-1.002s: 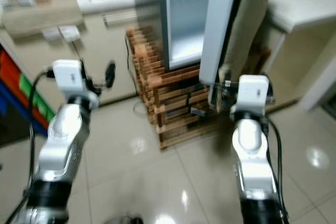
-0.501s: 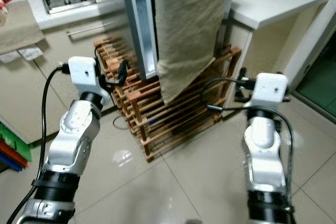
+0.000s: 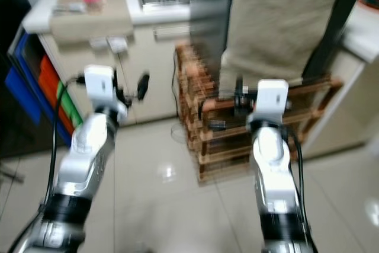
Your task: Restocking fridge
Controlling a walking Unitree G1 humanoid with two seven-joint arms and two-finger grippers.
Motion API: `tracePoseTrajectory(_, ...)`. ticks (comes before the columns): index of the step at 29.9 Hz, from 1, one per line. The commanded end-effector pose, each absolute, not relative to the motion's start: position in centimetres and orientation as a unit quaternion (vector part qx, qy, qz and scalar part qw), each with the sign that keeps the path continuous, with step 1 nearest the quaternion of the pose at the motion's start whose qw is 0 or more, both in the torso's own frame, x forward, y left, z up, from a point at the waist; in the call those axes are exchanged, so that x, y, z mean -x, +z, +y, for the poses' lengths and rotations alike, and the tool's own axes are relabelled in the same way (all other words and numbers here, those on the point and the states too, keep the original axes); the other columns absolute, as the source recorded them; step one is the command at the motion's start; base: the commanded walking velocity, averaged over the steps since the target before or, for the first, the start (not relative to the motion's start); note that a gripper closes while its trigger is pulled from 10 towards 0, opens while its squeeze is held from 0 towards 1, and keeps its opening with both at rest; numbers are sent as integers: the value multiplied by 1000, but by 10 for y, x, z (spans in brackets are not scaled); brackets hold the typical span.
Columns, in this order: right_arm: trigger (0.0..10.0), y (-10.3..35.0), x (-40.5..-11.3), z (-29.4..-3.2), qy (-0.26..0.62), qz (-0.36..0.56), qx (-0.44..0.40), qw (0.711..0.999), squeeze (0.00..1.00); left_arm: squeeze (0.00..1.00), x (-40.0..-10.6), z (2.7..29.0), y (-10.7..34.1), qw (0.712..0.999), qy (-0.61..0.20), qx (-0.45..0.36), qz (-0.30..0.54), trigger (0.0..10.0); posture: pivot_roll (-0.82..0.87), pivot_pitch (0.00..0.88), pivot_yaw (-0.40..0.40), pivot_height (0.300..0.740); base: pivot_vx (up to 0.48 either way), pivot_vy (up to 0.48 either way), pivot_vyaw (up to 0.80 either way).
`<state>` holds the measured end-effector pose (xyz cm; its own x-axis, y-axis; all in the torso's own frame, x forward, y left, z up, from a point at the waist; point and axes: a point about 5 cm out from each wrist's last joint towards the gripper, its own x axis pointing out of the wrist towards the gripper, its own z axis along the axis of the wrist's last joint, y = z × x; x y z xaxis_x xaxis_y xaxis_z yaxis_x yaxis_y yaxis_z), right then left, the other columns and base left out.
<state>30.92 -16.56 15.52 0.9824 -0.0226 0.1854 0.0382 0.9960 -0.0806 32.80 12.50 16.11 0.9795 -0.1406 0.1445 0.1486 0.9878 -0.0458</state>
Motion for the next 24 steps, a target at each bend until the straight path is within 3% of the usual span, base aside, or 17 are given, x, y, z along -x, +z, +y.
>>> tracePoseTrajectory(1,10000,159,-313,-165,-6,-103,37,994,114,0,-328,122,165,994,-72,25,-83,10000,-102,0,28,740,0,0,681)
tracePoseTrajectory(10,10000,155,-319,-163,3,-97,19,995,173,0,-330,131,166,995,-48,3,-86,10000,-82,0,20,740,114,0,666)
tracePoseTrajectory(14,10000,150,-322,-163,-1,-77,12,997,82,0,-331,134,165,996,-39,-9,-79,10000,-74,0,17,740,480,0,655)
tracePoseTrajectory(15,10000,149,-324,-163,-1,-75,11,997,0,0,-331,134,166,996,-39,-10,-80,10000,-70,0,16,740,480,0,0)
tracePoseTrajectory(22,10000,146,-324,-167,-31,-70,1,997,0,0,-331,149,161,997,-12,22,-68,10000,-66,0,22,740,470,0,0)
tracePoseTrajectory(24,10000,132,-316,-183,-62,-39,-1,997,0,0,-325,165,152,999,-2,16,-52,10000,-65,0,23,740,454,0,0)
